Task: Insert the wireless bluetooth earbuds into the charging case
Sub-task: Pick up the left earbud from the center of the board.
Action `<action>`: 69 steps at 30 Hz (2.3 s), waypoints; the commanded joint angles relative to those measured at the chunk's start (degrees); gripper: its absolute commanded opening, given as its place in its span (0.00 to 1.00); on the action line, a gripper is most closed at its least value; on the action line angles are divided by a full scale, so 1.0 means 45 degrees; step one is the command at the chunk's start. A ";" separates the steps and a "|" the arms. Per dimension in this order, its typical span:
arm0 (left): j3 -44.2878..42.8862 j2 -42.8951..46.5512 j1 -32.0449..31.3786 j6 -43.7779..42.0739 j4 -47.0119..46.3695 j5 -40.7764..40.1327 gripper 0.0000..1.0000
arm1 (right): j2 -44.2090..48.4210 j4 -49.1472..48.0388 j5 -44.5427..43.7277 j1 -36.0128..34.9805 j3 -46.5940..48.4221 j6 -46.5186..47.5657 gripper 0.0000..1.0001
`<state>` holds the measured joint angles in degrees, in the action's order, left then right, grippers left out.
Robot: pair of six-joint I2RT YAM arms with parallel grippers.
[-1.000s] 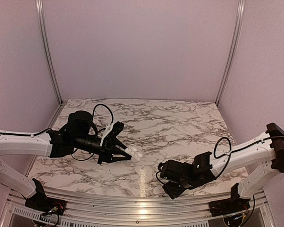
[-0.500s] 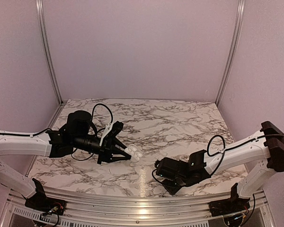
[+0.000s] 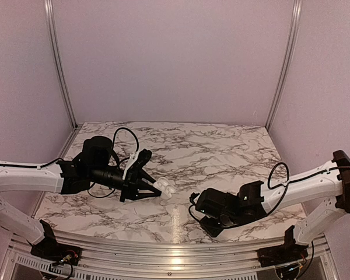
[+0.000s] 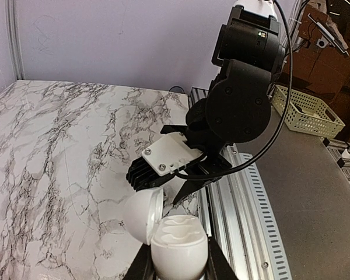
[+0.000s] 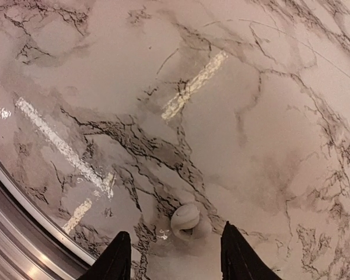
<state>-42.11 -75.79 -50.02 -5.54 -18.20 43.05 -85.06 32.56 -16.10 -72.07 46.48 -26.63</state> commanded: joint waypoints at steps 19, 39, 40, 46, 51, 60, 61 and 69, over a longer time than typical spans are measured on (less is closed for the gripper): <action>0.0064 0.0153 0.0159 0.0006 -0.0334 0.0297 0.00 | -0.0405 -0.0926 0.1166 0.0713 -0.0269 0.0522 0.50; 0.0071 0.0162 0.0196 0.0020 -0.0337 0.0297 0.00 | 0.0342 -0.1123 0.1547 0.0723 -0.0576 0.0386 0.42; 0.0071 0.0150 0.0197 0.0020 -0.0332 0.0307 0.00 | 0.0329 -0.1183 0.1654 0.0728 -0.0626 0.0346 0.42; 0.0065 0.0162 0.0191 0.0041 -0.0333 0.0333 0.00 | 0.0033 -0.1352 0.1883 0.0724 -0.0891 0.0218 0.41; 0.0055 0.0129 0.0186 0.0053 -0.0343 0.0361 0.00 | -0.0206 -0.1373 0.1669 0.0723 -0.0880 0.0210 0.42; 0.0070 0.0124 0.0203 0.0042 -0.0345 0.0375 0.00 | -0.0505 -0.1380 0.1433 0.0743 -0.0844 0.0302 0.43; 0.0052 0.0123 0.0201 0.0040 -0.0340 0.0385 0.00 | -0.0539 -0.1349 0.1339 0.0770 -0.0842 0.0292 0.43; 0.0073 0.0127 0.0203 0.0041 -0.0334 0.0396 0.00 | -0.0487 -0.1394 0.1166 0.1268 -0.0937 0.0409 0.41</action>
<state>-42.11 -75.81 -49.36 -5.37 -18.20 43.55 -86.85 25.67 -10.59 -67.20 42.74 -25.17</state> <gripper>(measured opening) 0.199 0.415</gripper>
